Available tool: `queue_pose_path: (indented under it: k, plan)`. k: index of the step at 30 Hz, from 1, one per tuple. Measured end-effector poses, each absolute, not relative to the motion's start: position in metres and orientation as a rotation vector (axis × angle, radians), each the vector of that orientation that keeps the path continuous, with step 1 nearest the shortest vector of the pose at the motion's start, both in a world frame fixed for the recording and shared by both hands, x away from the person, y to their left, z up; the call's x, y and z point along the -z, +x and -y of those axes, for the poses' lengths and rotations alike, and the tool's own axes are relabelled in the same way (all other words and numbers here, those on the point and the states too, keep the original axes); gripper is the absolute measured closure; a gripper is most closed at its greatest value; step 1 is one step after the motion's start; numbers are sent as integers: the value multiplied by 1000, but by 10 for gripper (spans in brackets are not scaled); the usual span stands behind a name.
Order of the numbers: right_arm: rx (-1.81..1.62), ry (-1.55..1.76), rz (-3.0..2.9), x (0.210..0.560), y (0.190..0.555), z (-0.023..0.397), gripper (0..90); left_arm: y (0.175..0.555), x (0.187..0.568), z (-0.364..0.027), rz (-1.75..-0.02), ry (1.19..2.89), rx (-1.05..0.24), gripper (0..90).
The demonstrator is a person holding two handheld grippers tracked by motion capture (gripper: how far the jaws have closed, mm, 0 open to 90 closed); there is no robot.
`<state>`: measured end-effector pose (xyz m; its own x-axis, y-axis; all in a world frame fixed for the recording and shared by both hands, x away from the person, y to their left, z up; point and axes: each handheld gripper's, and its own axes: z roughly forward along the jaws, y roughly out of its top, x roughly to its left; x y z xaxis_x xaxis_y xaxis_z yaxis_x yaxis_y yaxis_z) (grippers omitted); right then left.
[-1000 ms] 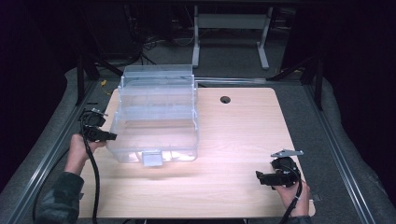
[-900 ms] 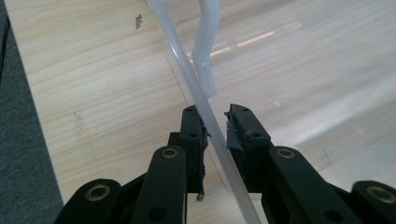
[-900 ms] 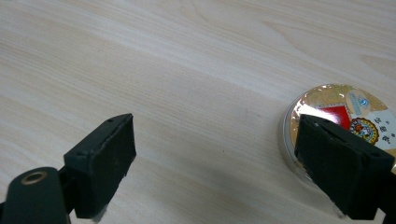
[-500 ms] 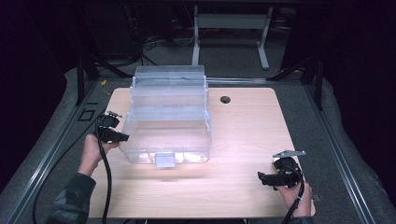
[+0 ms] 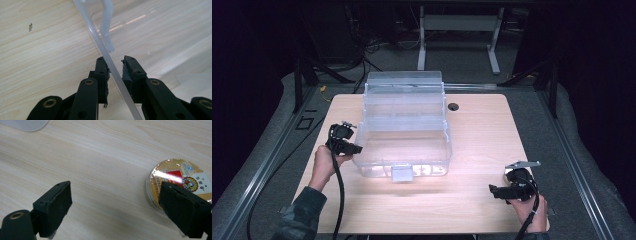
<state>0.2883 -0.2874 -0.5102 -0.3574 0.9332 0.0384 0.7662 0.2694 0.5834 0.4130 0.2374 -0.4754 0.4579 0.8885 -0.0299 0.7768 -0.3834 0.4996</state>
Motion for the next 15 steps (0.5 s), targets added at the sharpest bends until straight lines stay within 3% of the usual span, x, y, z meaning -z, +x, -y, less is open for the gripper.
queue_pose_path:
  k: [15]
  plan:
    - [-751, 1596, -2232, 519, 291, 292, 111, 412, 476, -199, -1333, 2297, -345, 723]
